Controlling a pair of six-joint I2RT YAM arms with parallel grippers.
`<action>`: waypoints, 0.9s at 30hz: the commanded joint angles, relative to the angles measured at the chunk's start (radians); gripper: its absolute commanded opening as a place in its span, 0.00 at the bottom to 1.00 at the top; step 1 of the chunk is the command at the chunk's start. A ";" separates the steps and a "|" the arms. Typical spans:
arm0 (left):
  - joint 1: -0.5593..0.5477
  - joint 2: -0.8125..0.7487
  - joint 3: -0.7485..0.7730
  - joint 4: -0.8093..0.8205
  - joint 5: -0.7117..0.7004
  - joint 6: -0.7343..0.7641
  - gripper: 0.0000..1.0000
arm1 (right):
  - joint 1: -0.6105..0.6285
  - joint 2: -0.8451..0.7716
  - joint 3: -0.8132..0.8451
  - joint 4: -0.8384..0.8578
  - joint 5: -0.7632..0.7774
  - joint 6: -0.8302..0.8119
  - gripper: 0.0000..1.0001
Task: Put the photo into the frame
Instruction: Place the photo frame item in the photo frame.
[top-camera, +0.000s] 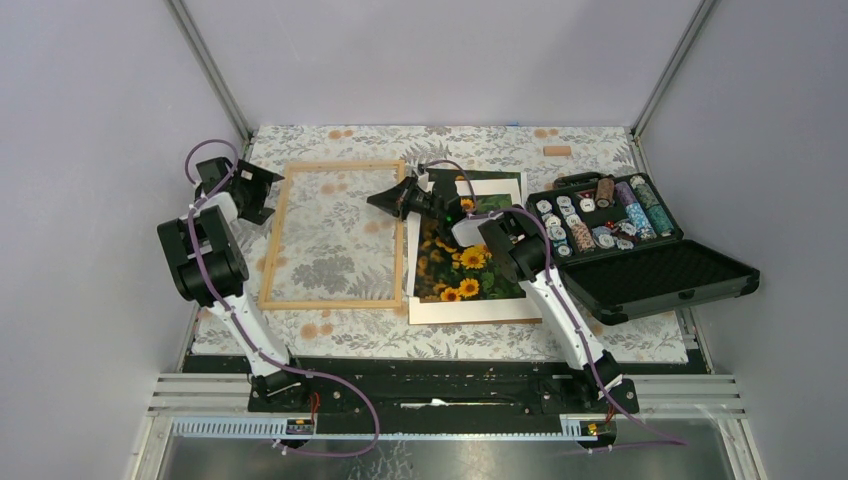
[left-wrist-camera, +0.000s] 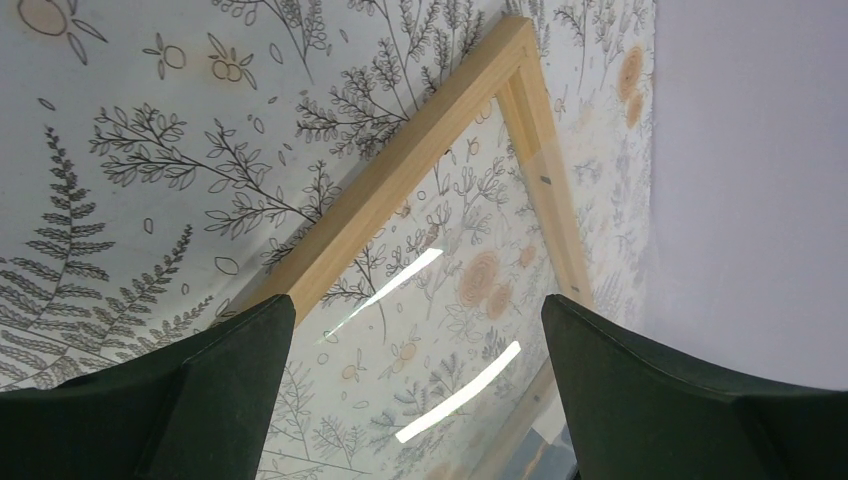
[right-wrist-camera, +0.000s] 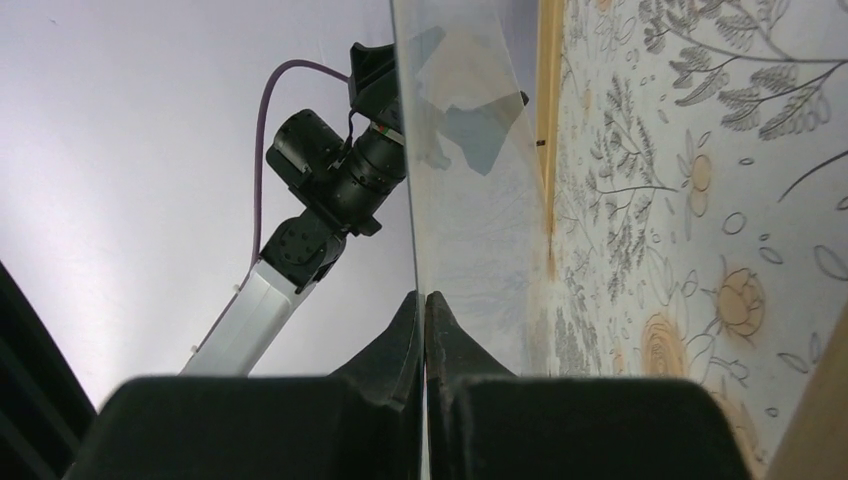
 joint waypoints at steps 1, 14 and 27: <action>0.002 -0.052 -0.009 0.048 0.019 -0.009 0.99 | 0.020 -0.111 -0.016 0.109 -0.018 0.050 0.00; -0.001 -0.109 0.002 0.015 -0.038 0.032 0.99 | 0.040 -0.117 -0.027 0.077 0.019 0.078 0.00; -0.003 -0.161 0.029 -0.025 -0.104 0.084 0.99 | 0.053 -0.140 -0.024 0.098 0.045 0.133 0.00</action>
